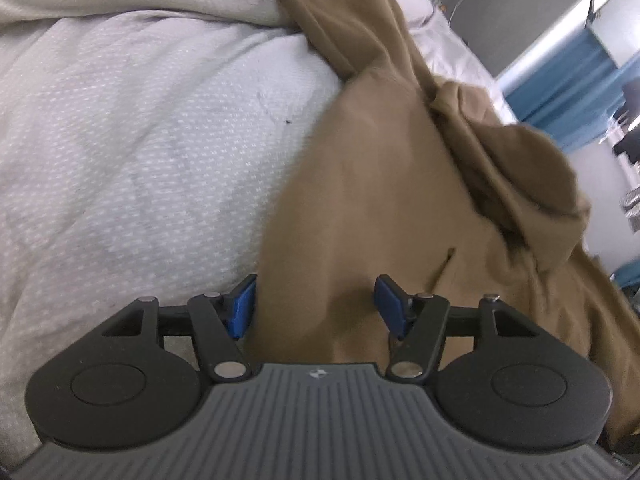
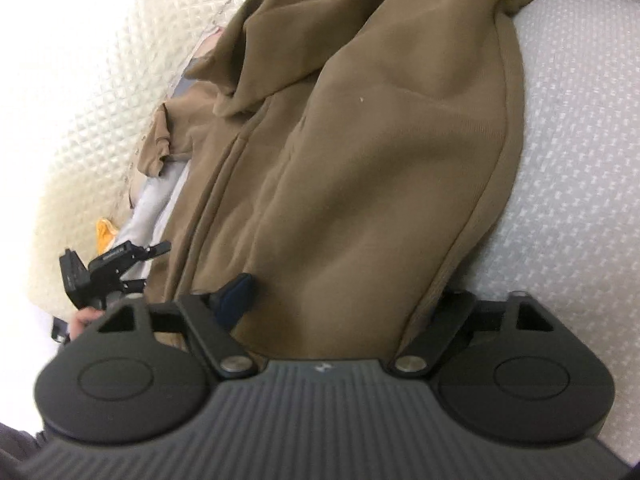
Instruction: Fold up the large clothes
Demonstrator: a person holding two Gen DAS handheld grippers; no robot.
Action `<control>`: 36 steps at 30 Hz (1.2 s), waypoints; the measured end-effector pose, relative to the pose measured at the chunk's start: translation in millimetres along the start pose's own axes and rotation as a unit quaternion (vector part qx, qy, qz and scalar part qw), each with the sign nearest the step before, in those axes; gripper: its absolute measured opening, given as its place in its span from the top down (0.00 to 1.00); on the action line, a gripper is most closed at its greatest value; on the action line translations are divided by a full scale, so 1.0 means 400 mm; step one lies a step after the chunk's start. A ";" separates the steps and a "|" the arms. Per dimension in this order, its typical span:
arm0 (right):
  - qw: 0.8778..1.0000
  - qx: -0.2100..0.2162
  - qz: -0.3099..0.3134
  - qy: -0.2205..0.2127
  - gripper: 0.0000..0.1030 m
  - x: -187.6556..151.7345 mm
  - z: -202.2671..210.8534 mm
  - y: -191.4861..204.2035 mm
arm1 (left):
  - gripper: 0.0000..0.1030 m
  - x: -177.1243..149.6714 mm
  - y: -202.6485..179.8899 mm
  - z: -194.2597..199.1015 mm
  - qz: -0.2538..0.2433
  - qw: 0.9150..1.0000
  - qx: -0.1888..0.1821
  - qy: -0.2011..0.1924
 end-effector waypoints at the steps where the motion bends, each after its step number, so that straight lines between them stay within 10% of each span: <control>1: 1.000 -0.013 0.007 0.001 0.38 -0.003 -0.004 0.009 | 0.39 0.004 0.002 -0.008 0.000 1.000 -0.001 0.003; 4: 0.999 -0.041 0.014 0.012 0.76 0.000 0.002 0.034 | 0.61 0.015 0.009 -0.012 0.001 1.000 -0.004 0.002; 10: 0.990 -0.093 0.108 -0.010 0.93 -0.006 0.055 0.150 | 0.83 0.033 -0.014 0.036 -0.021 0.999 -0.026 -0.022; 24: 0.973 -0.130 0.189 -0.013 0.93 -0.070 0.206 0.315 | 0.88 0.037 0.014 0.206 -0.037 0.999 -0.013 -0.013; 36: 0.984 -0.152 0.093 0.004 0.90 -0.101 0.216 0.257 | 0.85 -0.008 0.024 0.192 -0.077 0.996 0.022 0.038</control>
Point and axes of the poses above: each gripper's, at about its wrist camera, not at the fingertips, and z roughly against the way its jaws point, y to its left, x to its top, the point moved 6 cm from there along -z, roughly the way its jaws point, and after that the axes turned 5 degrees about y, right-handed, at the moved point
